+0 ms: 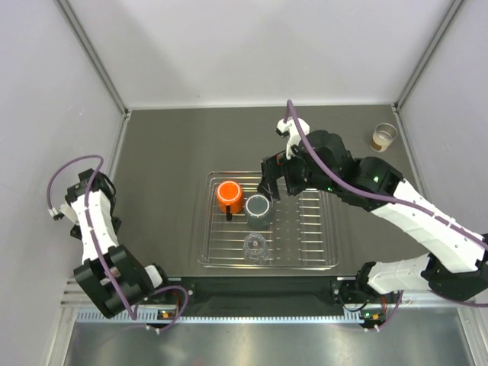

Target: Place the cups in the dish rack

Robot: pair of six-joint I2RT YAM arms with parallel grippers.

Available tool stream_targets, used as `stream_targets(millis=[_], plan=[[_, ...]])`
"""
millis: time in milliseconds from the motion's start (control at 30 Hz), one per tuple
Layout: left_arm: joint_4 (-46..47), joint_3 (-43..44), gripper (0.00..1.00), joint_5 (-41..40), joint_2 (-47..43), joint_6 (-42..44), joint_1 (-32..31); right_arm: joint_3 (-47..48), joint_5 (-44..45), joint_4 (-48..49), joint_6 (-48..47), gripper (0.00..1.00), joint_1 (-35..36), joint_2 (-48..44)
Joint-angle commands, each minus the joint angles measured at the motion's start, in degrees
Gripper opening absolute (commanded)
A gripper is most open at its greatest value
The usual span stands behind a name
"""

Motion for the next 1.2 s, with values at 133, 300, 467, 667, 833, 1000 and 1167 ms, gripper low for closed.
stream_targets(millis=[133,300,467,667,833,1000,1167], plan=[[4.7,1.8,0.48,0.0,1.7,5.5,0.9,1.7,7.0,1.1,-3.5,1.00,3.5,-2.1],[6.5,0.3,0.49,2.1,2.2,6.7,1.6,2.0,8.4,1.4,-4.3,1.00,4.5,-2.4],[5.9,0.0,0.49,1.9,3.6,6.1,2.6,2.3,9.0,1.5,-4.3,1.00,4.6,-2.7],[6.7,-0.8,0.50,3.3,5.0,7.2,3.1,2.8,9.5,1.2,-4.1,1.00,4.5,-2.9],[7.3,-1.3,0.49,4.2,6.2,7.9,3.7,3.1,10.0,1.0,-4.0,1.00,4.5,-3.0],[6.7,-1.2,0.48,3.4,7.1,7.3,3.9,3.3,10.6,0.8,-4.0,1.00,4.5,-3.2],[6.8,-1.2,0.37,3.6,7.6,7.4,4.2,3.8,11.4,0.4,-4.3,1.00,4.3,-3.3]])
